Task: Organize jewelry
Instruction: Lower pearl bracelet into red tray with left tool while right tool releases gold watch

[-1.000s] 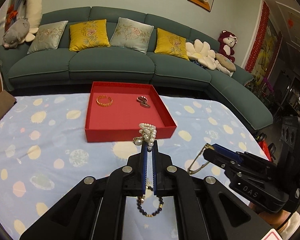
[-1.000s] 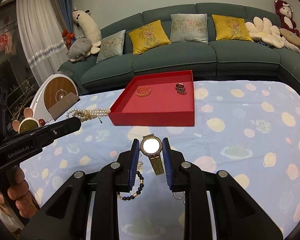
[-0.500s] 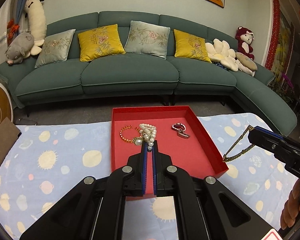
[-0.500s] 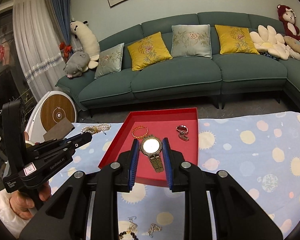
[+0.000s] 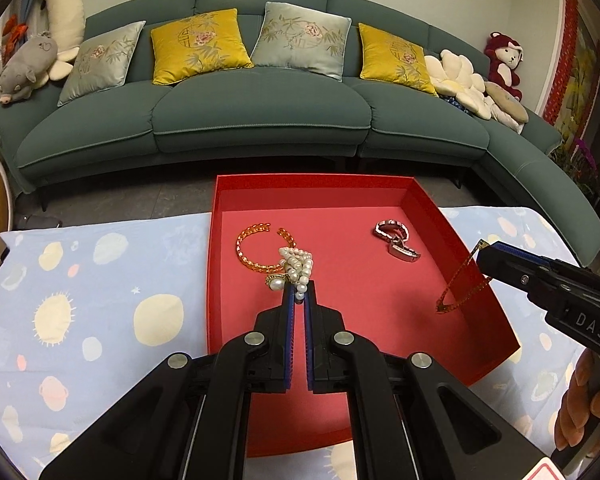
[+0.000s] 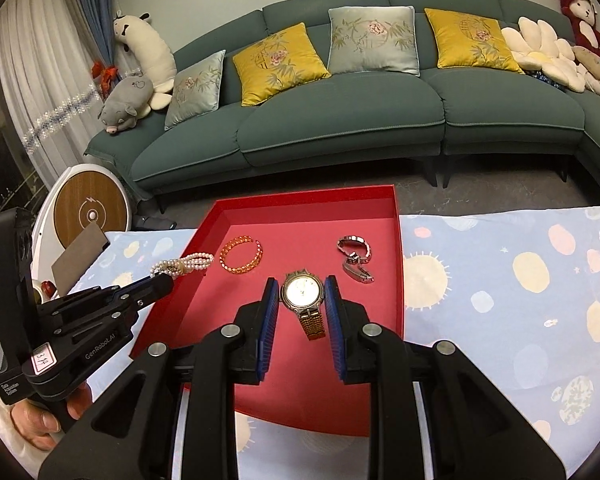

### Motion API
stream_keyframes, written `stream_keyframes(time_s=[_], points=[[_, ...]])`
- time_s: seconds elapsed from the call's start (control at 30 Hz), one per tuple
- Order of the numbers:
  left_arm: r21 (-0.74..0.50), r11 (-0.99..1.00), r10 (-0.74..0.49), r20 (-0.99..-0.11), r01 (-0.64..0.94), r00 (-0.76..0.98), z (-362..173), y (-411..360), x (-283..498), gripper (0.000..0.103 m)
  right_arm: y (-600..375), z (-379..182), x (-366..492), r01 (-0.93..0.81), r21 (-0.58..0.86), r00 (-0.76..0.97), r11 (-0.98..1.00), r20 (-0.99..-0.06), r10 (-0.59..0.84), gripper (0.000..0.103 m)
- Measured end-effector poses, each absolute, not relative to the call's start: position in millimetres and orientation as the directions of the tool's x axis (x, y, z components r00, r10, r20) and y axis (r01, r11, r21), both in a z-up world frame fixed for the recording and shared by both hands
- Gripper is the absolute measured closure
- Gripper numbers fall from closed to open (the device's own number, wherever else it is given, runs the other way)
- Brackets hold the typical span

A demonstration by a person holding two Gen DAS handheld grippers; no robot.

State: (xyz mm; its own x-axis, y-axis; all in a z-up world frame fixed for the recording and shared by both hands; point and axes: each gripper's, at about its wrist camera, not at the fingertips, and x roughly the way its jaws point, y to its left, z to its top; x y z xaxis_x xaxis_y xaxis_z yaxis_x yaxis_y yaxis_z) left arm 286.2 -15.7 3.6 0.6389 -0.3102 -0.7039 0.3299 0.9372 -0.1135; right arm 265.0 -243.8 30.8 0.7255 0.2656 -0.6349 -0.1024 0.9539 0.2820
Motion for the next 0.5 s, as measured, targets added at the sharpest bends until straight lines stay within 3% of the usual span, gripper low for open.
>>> stream_keyframes(time_s=[0.33,0.5], points=[[-0.113,0.941,-0.299,-0.723,0.32,0.623,-15.8,-14.7,295.0,0.101,-245.6,3.5,282.4,-0.088,0.257,0.689,0.962,-0.682,0.246,0.08],[-0.12,0.95,-0.28,-0.734,0.288,0.618,-16.7,-8.9,299.6,0.091,-249.4,3.4,282.0,-0.077,0.24,0.699,0.968,-0.679,0.224,0.077]])
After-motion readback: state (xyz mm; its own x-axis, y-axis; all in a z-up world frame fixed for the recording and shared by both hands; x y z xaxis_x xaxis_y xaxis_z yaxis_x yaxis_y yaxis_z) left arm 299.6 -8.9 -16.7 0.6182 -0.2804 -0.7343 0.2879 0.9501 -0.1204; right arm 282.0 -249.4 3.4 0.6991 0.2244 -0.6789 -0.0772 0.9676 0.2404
